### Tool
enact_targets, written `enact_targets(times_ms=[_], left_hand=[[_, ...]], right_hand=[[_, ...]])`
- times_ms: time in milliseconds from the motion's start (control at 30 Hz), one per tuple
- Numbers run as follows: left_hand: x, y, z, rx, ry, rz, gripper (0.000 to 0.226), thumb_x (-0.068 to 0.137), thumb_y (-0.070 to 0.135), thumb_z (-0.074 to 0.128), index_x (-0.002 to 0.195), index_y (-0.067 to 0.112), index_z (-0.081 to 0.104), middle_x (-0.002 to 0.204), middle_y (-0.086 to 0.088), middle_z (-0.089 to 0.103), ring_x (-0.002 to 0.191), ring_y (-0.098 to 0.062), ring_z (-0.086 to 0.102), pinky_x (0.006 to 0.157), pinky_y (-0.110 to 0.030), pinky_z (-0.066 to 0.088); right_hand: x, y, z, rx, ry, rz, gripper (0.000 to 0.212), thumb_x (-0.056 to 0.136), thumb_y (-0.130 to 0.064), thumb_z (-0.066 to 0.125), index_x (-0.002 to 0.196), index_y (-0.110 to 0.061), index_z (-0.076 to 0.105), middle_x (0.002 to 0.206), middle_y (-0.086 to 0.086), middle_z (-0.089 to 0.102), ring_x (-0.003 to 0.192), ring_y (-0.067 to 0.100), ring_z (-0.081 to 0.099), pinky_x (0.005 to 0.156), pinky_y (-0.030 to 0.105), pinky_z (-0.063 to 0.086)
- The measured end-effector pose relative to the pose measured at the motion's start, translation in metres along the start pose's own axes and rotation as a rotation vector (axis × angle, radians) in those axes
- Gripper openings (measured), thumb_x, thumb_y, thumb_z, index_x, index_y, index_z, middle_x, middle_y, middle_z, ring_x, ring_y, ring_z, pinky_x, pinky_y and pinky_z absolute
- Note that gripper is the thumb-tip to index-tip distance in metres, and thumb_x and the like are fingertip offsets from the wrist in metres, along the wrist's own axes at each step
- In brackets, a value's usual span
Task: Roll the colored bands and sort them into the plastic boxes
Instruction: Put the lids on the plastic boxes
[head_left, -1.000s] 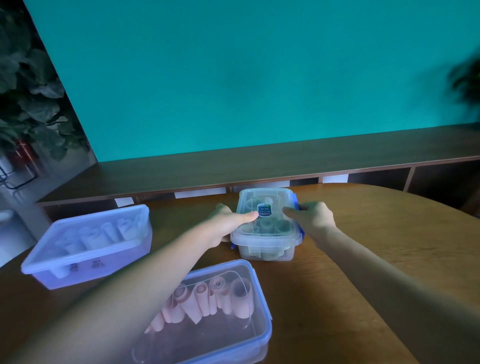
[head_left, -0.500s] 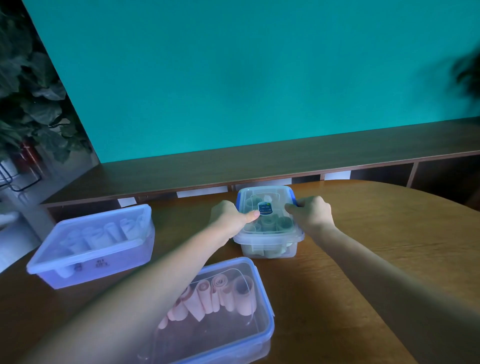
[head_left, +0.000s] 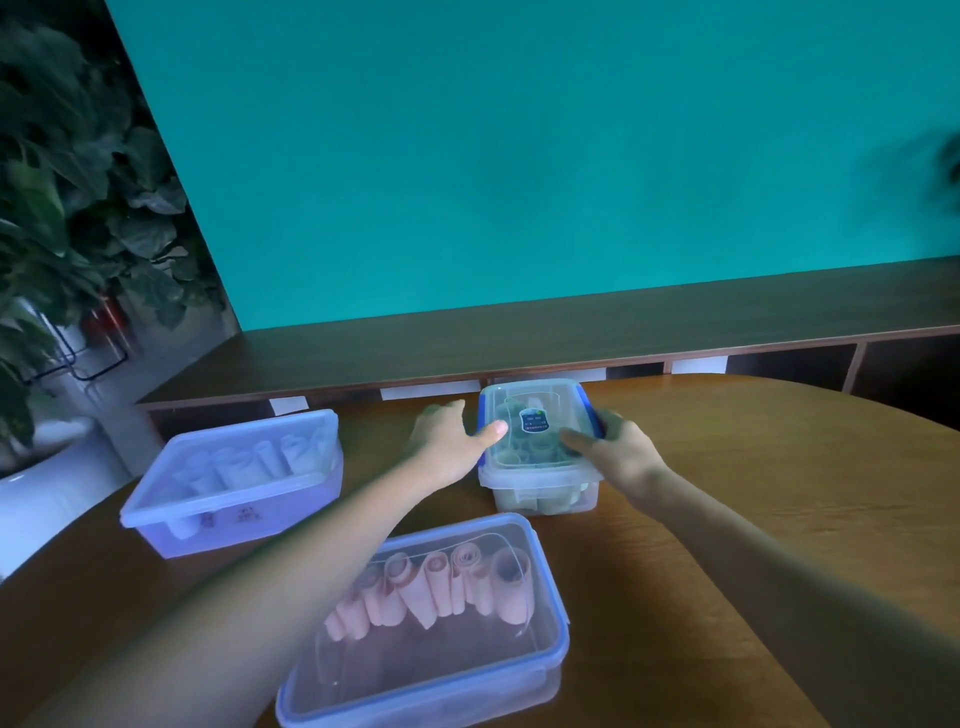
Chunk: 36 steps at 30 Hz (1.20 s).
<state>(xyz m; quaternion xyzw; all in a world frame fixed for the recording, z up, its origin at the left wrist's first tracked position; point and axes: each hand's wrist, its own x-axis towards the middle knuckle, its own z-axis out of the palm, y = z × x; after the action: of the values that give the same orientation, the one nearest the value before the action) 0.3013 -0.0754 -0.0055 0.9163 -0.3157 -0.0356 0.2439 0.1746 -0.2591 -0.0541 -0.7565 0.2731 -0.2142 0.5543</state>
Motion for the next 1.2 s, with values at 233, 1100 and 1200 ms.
enact_targets(times_ms=[233, 1100, 1200], left_hand=[[-0.085, -0.045, -0.060, -0.090, -0.157, 0.210, 0.031, 0.087, 0.051, 0.071, 0.107, 0.028, 0.077, 0.101, 0.017, 0.074, 0.094, 0.004, 0.066, 0.089, -0.021, 0.052], [-0.194, -0.198, -0.112, -0.285, -0.053, -0.448, 0.035, 0.097, 0.043, 0.061, 0.103, 0.009, 0.070, 0.092, -0.009, 0.069, 0.074, -0.021, 0.059, 0.057, -0.027, 0.047], [-0.195, -0.203, -0.112, -0.313, -0.003, -0.459, 0.030, 0.097, 0.042, 0.061, 0.101, 0.014, 0.072, 0.095, -0.008, 0.071, 0.076, -0.021, 0.060, 0.059, -0.028, 0.049]], right_hand=[[-0.004, -0.004, 0.036, 0.017, -0.102, -0.026, 0.039, 0.088, -0.038, 0.074, 0.123, -0.027, 0.063, 0.103, -0.005, 0.075, 0.089, 0.017, 0.075, 0.087, 0.042, 0.061], [-0.040, -0.014, 0.074, 0.011, -0.065, 0.042, 0.050, 0.084, -0.044, 0.074, 0.130, -0.031, 0.060, 0.106, -0.002, 0.074, 0.092, 0.022, 0.074, 0.088, 0.046, 0.060], [-0.056, -0.019, 0.076, -0.016, -0.042, 0.040, 0.047, 0.088, -0.042, 0.070, 0.132, -0.028, 0.058, 0.108, -0.001, 0.072, 0.093, 0.023, 0.072, 0.088, 0.045, 0.060]])
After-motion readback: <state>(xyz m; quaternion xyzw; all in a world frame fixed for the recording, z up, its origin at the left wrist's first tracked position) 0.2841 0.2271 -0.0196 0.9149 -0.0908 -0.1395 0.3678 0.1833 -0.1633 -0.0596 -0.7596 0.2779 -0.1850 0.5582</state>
